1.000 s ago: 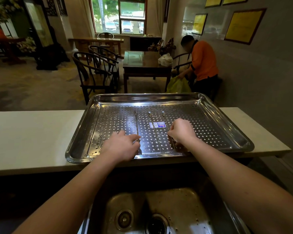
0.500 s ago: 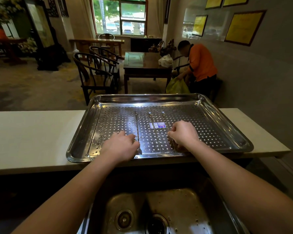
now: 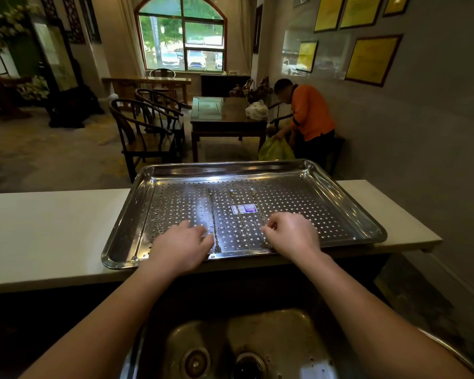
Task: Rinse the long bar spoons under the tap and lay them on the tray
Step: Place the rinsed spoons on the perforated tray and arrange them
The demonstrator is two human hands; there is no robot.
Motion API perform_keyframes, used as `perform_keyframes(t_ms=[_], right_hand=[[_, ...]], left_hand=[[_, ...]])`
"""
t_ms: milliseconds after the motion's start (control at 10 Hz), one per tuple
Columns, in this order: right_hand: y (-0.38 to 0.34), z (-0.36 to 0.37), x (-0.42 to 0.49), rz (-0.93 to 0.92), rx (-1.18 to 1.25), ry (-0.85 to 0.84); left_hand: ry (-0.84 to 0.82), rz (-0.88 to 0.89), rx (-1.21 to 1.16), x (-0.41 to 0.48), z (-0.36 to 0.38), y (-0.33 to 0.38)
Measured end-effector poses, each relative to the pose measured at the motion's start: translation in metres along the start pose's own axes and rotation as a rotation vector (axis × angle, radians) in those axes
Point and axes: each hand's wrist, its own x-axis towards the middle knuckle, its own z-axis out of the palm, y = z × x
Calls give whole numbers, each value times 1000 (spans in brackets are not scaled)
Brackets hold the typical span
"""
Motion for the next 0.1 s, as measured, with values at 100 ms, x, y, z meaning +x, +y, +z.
perform_keyframes(t_ms=[100], right_hand=[[0, -3, -8, -18, 40, 34]], left_hand=[[107, -3, 16, -10, 0, -2]])
